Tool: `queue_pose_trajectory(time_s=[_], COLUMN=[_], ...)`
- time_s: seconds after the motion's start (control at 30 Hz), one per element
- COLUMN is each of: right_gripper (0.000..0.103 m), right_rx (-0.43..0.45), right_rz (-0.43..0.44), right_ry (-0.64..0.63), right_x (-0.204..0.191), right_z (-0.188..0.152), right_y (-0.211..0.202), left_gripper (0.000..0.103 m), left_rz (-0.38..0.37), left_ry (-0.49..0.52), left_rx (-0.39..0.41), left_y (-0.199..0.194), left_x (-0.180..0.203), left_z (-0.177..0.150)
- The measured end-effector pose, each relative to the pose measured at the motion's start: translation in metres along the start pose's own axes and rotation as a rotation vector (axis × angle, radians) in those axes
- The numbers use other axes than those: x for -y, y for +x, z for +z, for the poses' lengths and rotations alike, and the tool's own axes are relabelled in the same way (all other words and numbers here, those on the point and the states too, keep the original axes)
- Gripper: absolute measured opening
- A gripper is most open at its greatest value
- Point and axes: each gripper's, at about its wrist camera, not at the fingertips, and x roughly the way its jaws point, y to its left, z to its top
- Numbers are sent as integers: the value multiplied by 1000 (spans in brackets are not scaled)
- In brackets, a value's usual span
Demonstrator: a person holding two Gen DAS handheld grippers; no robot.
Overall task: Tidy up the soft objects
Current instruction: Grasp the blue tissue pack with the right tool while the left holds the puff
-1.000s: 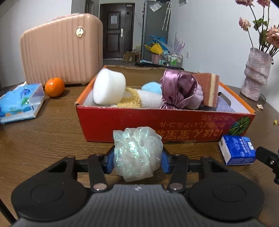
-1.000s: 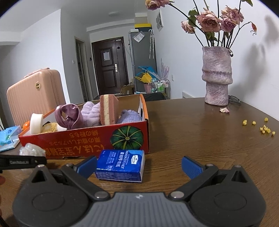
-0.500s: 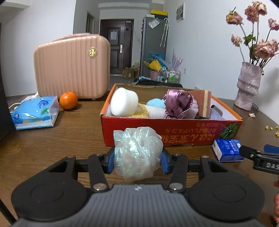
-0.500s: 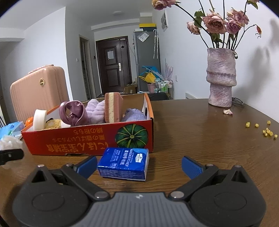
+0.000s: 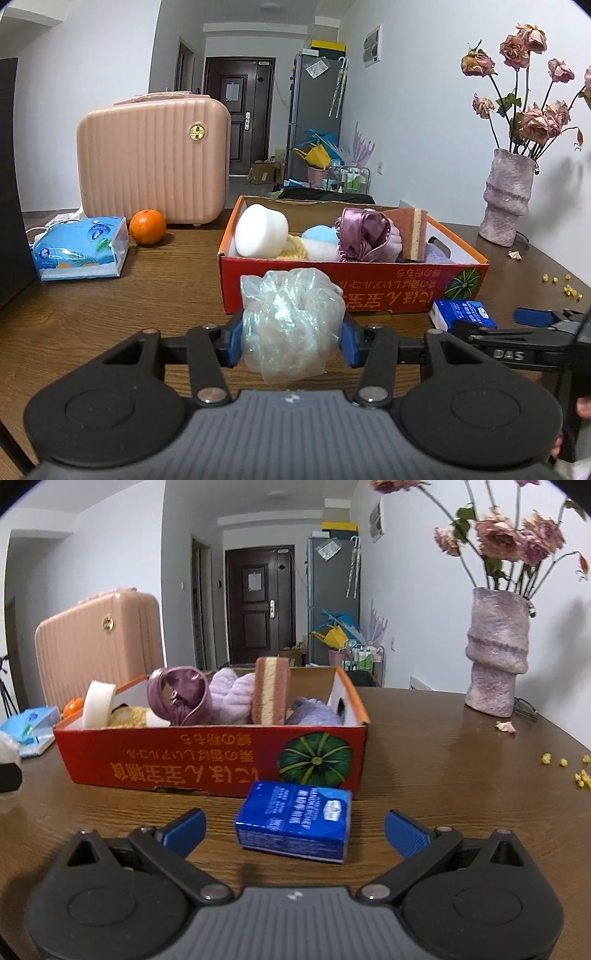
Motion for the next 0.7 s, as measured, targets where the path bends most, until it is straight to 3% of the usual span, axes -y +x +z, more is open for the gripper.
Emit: queue_pose_trajectory(time_s=[0.4, 0.7], right_gripper=[103, 94], right_rx=[-96, -152], right_rz=[-46, -39], right_ry=[25, 23], right_x=[-13, -15], right_z=[16, 17], right_y=[47, 58], left_gripper=[50, 50], left_rz=[-5, -4], left_ry=[1, 3], left_rx=[-6, -14], left_y=[1, 3], left_x=[1, 0], left_z=[-2, -3])
